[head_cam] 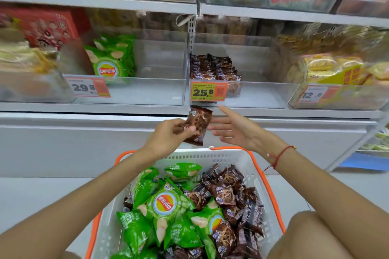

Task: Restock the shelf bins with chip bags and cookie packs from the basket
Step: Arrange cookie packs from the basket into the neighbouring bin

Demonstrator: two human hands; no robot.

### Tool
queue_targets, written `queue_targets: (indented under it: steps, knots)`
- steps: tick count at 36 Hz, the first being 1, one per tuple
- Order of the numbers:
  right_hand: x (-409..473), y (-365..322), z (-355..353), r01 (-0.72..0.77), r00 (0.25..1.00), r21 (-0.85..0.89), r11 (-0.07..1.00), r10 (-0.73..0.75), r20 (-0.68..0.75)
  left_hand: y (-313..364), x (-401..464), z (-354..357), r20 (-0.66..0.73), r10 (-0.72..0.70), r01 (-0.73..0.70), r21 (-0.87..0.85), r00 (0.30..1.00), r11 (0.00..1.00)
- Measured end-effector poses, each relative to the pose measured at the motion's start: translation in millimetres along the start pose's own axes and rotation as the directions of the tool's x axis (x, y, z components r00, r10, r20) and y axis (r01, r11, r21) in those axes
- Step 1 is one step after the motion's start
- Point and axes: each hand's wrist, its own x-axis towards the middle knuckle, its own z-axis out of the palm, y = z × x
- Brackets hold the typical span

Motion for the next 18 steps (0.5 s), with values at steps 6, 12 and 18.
queue_targets:
  steps: [6,12,18]
  knots:
    - [-3,4,5,0.126,0.990,-0.207,0.970,-0.136,-0.036,4,-5,3,0.214,-0.094,0.148,-0.248,0.972,0.957]
    - [-3,7,13,0.178,0.983,-0.290,0.940,-0.180,0.021,4,-7,7,0.281,-0.111,0.165,-0.178,0.953,0.970]
    - [3,1,3,0.224,0.963,-0.354,0.908,-0.263,-0.066,1,10,8,-0.003,-0.144,0.131,-0.410,0.990,0.903]
